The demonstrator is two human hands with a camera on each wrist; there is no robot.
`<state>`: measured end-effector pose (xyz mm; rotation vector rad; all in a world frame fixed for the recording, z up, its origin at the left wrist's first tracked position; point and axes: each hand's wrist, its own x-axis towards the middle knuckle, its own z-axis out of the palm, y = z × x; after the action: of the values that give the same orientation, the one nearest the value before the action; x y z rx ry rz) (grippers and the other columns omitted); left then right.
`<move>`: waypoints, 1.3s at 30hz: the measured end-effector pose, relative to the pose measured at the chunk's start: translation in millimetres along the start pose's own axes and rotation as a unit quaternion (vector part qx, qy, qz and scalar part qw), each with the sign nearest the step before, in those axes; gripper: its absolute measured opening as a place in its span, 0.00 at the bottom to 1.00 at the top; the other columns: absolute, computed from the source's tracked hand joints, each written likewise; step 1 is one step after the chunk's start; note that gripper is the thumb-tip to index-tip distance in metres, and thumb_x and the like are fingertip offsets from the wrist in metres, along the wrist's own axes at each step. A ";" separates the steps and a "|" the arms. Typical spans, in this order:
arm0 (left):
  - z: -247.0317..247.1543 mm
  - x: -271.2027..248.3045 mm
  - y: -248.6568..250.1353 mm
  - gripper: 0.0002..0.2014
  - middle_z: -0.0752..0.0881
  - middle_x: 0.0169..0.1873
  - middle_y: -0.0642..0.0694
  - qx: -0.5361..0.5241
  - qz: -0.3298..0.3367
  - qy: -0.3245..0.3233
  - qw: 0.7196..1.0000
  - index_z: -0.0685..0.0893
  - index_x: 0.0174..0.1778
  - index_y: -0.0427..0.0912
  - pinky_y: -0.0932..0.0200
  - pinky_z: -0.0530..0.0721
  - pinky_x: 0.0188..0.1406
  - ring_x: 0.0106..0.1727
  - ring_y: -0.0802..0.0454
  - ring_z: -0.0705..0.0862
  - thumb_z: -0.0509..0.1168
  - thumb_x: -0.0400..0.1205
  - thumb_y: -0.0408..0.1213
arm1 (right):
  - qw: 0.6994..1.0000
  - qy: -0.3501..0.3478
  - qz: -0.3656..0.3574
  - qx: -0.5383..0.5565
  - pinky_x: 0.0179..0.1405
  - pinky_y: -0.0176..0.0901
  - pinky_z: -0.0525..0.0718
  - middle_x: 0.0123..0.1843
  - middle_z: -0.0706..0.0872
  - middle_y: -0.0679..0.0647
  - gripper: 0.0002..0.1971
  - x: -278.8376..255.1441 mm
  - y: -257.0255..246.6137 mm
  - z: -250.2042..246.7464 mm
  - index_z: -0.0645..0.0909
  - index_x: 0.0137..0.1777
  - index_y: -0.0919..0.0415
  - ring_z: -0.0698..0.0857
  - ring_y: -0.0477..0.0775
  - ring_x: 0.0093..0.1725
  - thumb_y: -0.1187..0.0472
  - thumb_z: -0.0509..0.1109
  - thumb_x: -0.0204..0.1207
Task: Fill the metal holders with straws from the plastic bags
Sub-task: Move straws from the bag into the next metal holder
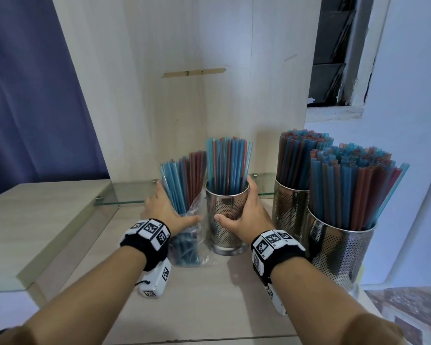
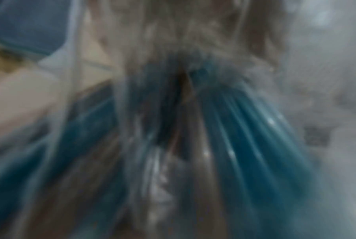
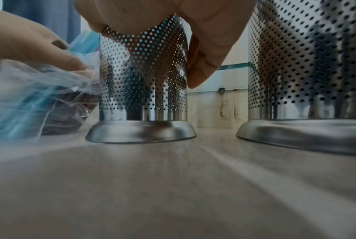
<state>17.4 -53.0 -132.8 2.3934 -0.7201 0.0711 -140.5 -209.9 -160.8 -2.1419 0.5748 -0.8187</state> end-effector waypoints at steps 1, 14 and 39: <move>-1.0 -3.3 0.9 0.63 0.81 0.63 0.47 -0.030 0.004 0.007 1.000 0.64 0.74 0.49 0.39 0.83 0.63 0.64 0.42 0.81 0.82 0.43 0.67 | 1.000 0.000 -0.001 0.001 0.78 0.54 0.73 0.82 0.70 0.52 0.63 -0.3 -0.1 -0.3 0.40 0.83 0.37 0.73 0.51 0.78 0.42 0.85 0.59; 10.2 -15.3 -8.7 0.54 0.70 0.66 0.32 -0.017 0.015 0.199 0.980 0.50 0.83 0.34 0.40 0.73 0.65 0.63 0.32 0.72 0.76 0.71 0.52 | 1.000 -0.002 0.004 -0.004 0.78 0.57 0.74 0.82 0.69 0.52 0.63 1.0 0.3 0.3 0.39 0.82 0.36 0.73 0.53 0.78 0.41 0.85 0.59; -8.5 3.3 6.0 0.65 0.52 0.84 0.38 -0.098 0.083 0.128 0.983 0.34 0.84 0.44 0.38 0.57 0.82 0.84 0.38 0.55 0.80 0.68 0.52 | 1.000 0.008 -0.014 -0.007 0.78 0.52 0.72 0.82 0.71 0.53 0.63 2.8 5.4 2.7 0.40 0.83 0.40 0.73 0.52 0.78 0.41 0.85 0.59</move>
<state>18.2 -53.5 -121.9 2.0839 -0.7647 0.3547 -137.4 -213.6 -165.4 -2.1619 0.5627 -0.8505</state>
